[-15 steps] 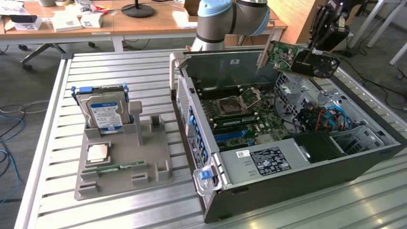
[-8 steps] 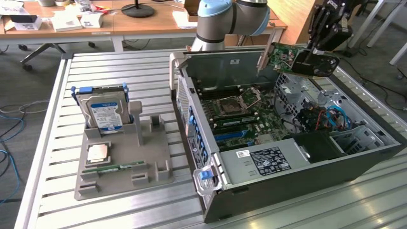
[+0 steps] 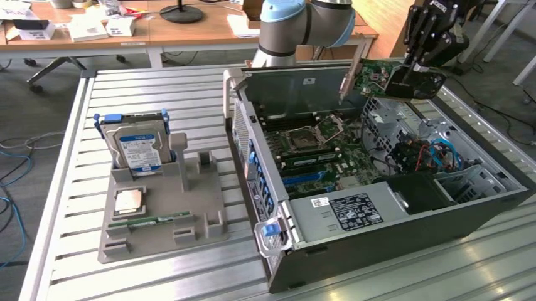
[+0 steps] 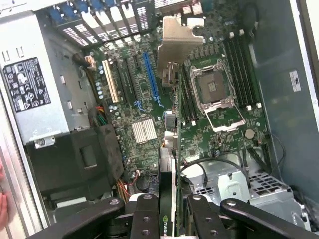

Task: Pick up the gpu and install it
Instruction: 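Insert the gpu into the slot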

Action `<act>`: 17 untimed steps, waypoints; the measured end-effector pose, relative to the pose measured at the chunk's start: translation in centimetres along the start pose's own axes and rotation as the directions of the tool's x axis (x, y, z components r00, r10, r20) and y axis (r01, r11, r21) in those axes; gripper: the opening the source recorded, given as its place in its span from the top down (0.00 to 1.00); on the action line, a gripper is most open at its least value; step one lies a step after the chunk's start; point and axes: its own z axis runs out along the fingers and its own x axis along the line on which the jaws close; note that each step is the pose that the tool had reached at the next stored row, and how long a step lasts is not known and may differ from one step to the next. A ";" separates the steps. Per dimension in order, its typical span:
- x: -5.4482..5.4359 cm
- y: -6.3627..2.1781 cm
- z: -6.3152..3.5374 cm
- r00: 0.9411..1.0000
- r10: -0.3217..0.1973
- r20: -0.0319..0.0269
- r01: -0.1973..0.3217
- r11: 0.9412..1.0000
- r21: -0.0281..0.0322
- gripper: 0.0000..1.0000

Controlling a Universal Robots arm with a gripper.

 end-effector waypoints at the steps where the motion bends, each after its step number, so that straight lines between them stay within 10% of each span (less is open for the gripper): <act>1: 0.0 0.00 0.00 1.000 -0.015 0.000 0.015 1.000 0.000 0.74; 9: 0.0 0.00 0.03 0.991 -0.131 -0.001 0.131 0.991 0.003 0.74; 17: 0.0 0.00 0.07 0.967 -0.256 -0.003 0.256 0.967 0.005 0.74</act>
